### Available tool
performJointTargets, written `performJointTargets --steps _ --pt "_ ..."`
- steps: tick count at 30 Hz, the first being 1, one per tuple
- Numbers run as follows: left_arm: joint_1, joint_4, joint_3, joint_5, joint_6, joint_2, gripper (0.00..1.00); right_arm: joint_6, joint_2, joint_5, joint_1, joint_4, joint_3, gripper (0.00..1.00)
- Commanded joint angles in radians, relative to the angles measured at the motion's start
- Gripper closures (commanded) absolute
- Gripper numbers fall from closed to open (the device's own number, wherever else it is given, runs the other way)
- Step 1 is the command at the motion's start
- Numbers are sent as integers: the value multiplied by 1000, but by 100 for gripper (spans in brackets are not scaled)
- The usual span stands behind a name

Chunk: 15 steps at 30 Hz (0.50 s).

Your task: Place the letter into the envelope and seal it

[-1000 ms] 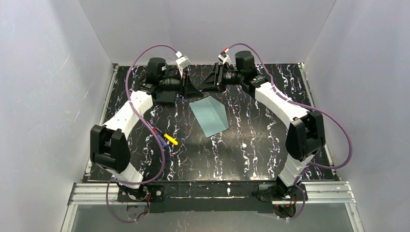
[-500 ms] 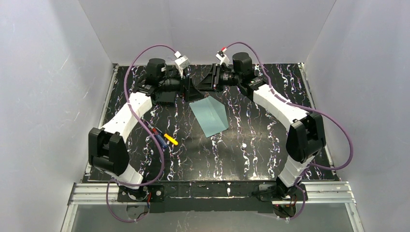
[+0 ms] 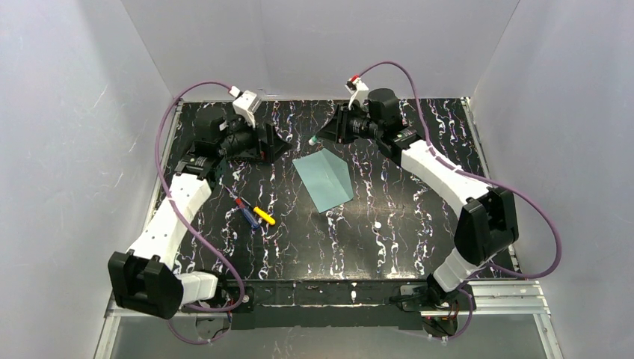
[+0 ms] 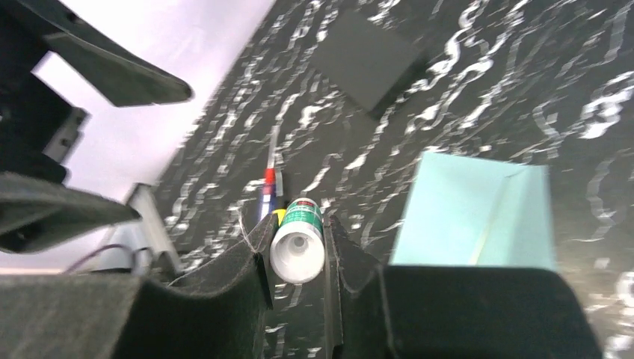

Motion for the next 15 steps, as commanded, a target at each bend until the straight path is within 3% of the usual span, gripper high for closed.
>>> performJointTargets --steps 1,4,8,11,13,15 --pt "8 -72 -31 -427 -58 -71 2 -308 -72 180 -4 -12 -10 99" --pt "32 -200 32 -581 -195 -36 2 -384 -68 231 1 -2 -26 99" --pt "71 -451 177 -496 -269 89 2 -454 -58 356 43 5 -76 99" --pt "72 -484 217 -301 -308 191 19 -463 -34 464 82 5 -117 99" --pt "71 -414 210 -111 -390 258 31 -456 -10 529 114 -9 -118 99" --pt "61 -325 193 -27 -489 326 37 -436 20 551 142 -46 -111 99"
